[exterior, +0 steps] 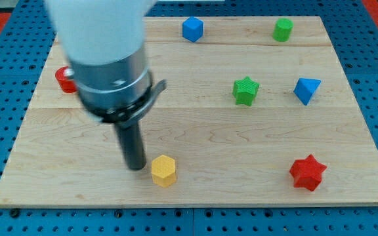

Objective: Slide the green star to the center

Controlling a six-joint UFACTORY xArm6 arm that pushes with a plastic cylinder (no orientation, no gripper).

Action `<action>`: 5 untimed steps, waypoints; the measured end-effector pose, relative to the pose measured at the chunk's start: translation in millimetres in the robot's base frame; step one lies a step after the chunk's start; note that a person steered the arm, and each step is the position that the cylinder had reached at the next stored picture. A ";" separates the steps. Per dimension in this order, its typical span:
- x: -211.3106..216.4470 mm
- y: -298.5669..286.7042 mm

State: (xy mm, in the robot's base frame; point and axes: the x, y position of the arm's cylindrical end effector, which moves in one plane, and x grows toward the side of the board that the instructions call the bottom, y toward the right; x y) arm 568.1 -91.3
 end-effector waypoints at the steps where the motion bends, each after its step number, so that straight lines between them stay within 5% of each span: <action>1: 27.2 22.1; 3: 50.6 62.3; 5: -27.9 186.6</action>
State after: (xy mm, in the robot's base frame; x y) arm 540.2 95.2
